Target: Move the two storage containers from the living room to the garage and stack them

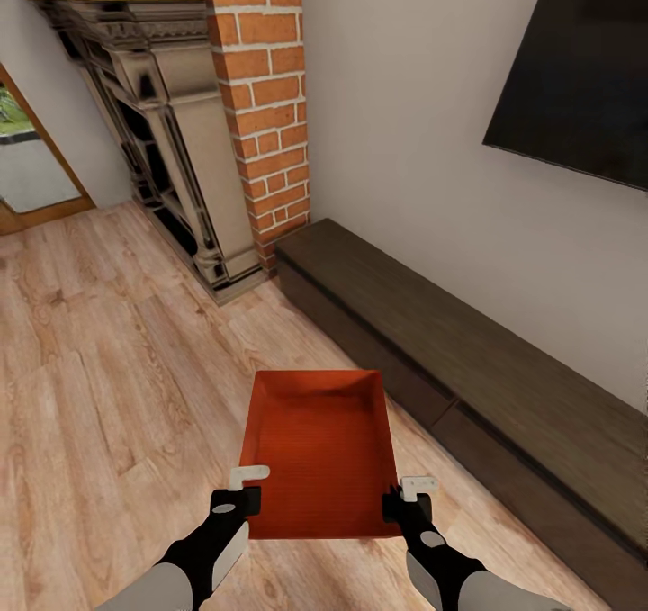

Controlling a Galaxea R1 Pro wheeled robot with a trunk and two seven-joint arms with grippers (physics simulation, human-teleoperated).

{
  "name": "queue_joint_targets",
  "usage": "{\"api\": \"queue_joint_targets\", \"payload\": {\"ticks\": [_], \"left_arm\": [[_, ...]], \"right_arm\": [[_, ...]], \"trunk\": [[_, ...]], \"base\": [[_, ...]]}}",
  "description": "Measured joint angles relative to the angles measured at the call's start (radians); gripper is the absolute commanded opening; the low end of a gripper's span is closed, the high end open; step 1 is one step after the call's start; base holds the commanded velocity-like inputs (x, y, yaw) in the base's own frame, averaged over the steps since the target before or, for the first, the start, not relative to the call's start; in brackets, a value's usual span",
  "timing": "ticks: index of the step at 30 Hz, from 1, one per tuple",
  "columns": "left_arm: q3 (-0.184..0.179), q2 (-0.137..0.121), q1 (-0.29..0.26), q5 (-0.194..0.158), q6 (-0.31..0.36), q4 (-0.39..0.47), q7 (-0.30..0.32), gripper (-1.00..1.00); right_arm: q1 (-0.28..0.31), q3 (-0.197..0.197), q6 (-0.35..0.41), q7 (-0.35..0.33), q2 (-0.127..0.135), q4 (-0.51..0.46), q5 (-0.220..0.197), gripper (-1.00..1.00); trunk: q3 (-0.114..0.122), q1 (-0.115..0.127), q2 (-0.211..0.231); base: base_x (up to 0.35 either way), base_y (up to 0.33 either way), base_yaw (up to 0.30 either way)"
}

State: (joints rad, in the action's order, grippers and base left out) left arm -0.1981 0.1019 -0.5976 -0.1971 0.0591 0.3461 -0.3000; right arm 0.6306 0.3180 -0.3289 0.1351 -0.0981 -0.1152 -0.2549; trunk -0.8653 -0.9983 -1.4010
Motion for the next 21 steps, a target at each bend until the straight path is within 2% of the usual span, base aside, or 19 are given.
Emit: {"api": "queue_joint_targets", "payload": {"ticks": [17,21], "left_arm": [[-0.003,0.002,0.000,-0.002,0.000,0.001,-0.004,-1.00],[-0.013,0.001,0.000,-0.013,0.000,0.001,-0.007,-1.00]], "right_arm": [[0.000,-0.003,-0.001,-0.005,0.002,0.000,0.001,-1.00],[0.000,-0.006,0.000,-0.005,0.003,0.000,0.005,-1.00]], "trunk": [[0.078,0.065,0.119],[0.096,0.081,0.147]], "base": [[0.000,0.000,0.000],[0.000,0.000,0.000]]}}
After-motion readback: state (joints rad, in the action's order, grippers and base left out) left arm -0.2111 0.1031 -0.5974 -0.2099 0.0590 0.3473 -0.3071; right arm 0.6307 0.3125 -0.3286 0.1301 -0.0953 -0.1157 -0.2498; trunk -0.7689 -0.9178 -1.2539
